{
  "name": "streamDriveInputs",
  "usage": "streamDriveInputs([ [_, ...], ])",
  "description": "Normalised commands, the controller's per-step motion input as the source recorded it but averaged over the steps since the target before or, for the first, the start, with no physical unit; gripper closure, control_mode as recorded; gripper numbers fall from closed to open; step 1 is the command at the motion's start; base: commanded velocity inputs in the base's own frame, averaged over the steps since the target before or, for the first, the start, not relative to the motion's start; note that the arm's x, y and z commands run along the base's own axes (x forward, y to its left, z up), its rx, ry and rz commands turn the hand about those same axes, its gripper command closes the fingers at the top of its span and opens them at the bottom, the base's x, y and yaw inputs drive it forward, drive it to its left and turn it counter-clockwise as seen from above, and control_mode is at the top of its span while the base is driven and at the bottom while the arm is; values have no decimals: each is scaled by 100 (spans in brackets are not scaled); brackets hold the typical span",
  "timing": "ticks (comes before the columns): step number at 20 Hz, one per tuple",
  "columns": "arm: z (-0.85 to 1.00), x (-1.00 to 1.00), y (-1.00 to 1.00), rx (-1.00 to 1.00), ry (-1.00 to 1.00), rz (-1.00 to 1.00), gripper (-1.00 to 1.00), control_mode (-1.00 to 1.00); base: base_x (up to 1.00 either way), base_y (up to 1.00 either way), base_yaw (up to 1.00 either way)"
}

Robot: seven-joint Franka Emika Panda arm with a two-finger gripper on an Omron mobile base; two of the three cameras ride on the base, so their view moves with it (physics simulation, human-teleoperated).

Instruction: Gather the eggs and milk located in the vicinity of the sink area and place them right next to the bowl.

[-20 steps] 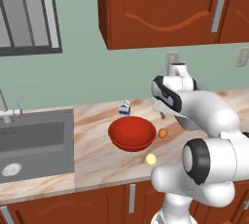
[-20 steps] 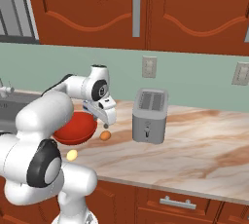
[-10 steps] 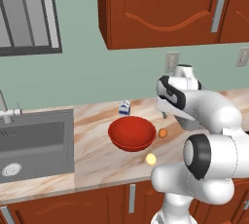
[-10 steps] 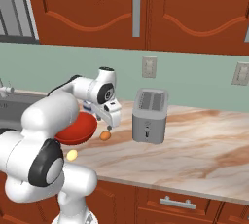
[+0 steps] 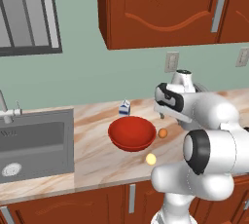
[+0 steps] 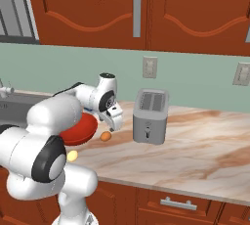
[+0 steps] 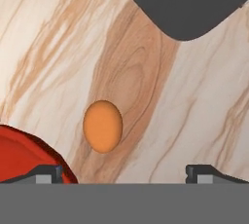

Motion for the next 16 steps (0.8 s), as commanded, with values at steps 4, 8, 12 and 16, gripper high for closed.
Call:
streamDriveInputs([
  [4,-18,1,0,0,-3,0,-100,-100,0,0,0],
  [8,-31,11,0,0,-3,0,-100,-100,0,0,0],
  [12,-31,14,0,0,-6,0,-100,-100,0,0,0],
  [16,-26,14,0,0,-7,-1,-100,-100,0,0,0],
])
